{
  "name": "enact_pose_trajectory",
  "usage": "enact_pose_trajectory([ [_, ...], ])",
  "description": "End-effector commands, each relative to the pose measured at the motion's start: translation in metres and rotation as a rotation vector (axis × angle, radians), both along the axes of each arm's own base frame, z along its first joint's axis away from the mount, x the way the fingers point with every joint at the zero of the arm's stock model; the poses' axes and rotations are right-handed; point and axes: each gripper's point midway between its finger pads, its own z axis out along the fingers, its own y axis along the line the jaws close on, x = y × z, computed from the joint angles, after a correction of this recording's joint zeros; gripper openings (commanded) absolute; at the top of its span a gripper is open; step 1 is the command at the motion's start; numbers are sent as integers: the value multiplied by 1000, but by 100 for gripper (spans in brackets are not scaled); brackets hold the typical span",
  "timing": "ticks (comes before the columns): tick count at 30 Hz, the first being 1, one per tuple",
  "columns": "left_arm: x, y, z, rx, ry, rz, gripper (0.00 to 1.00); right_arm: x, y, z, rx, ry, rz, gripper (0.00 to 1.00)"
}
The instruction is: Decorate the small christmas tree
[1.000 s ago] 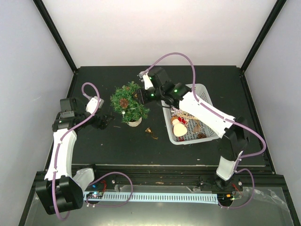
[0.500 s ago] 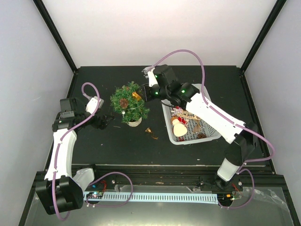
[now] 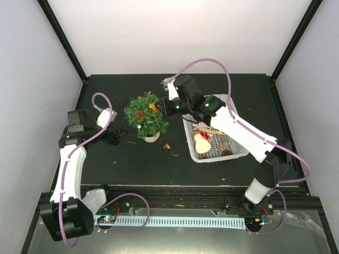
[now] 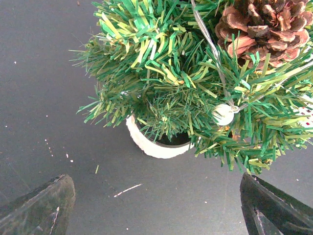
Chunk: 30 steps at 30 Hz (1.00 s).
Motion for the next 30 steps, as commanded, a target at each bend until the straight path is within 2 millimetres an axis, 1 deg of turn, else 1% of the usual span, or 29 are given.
enact_pose_trajectory([
  [1,-2,-1,5,-8,-22,-10,92,2,9,-8,12,11,14,23],
  [10,-1,0,4,-8,-19,-8,92,11,24,-19,17,35,27,22],
  [15,-1,0,4,-9,-19,-8,92,13,24,-24,6,40,26,22],
  [18,-1,0,4,-10,-19,-8,92,12,22,-22,3,34,23,22],
  [27,-1,-1,3,-14,-18,-13,92,8,16,-8,10,12,20,22],
  [30,-1,-1,4,-14,-19,-14,93,6,13,-8,6,12,20,24],
])
